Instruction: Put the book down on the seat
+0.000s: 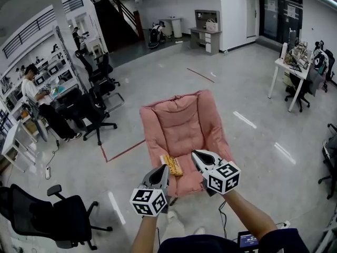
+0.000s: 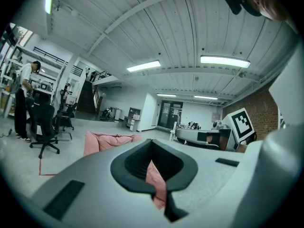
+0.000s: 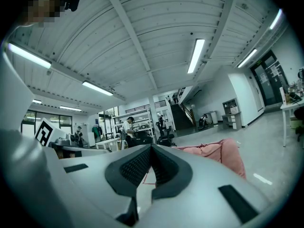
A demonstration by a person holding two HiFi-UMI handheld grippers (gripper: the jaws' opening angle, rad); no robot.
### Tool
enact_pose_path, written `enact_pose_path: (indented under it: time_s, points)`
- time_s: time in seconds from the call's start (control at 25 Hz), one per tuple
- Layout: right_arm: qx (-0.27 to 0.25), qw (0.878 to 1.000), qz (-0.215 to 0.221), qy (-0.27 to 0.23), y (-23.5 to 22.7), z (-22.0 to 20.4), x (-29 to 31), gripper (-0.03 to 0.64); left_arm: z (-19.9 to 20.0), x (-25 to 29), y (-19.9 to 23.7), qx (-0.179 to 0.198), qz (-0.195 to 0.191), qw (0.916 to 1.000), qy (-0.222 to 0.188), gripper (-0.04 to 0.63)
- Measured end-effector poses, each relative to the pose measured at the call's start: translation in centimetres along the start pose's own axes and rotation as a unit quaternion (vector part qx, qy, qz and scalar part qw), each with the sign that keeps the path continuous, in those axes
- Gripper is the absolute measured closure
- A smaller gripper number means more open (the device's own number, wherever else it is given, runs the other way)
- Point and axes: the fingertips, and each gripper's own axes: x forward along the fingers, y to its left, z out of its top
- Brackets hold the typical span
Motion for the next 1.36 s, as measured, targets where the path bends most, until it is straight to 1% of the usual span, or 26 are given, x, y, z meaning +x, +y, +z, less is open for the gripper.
enact_pose_path:
  time_s: [0.4,0.72,0.88,1.04,1.36]
  points:
    - [-0.006,1.000,0.010,-0.008,0.7,0.6,-0.9,0.598,0.4,-0.8,-0.9,0.006,0.001,1.0000,-0.004,0.591]
    - [-0.010,1.000,0.001,-0.014,1.3,0.8,-0.8,0.597,0.7,-1.0,-0.6,0.011,-0.011,0.9999,-0.005,0.591]
    - [-0.010,1.000,-0.005,-0.015,1.7,0.6,-0.7,0.598,0.6,-1.3,0.1,0.005,-0.014,0.9999,-0.006,0.591]
    - [-0.013,1.000,-0.010,-0.013,1.9,0.4,-1.2,0.598,0.8,-1.5,-0.3,0.003,-0.019,0.9997,-0.012,0.590]
    - [-0.016,1.000,-0.007,-0.013,2.0,0.3,-1.4,0.597,0.9,-1.8,-0.3,0.003,-0.013,0.9998,-0.017,0.591]
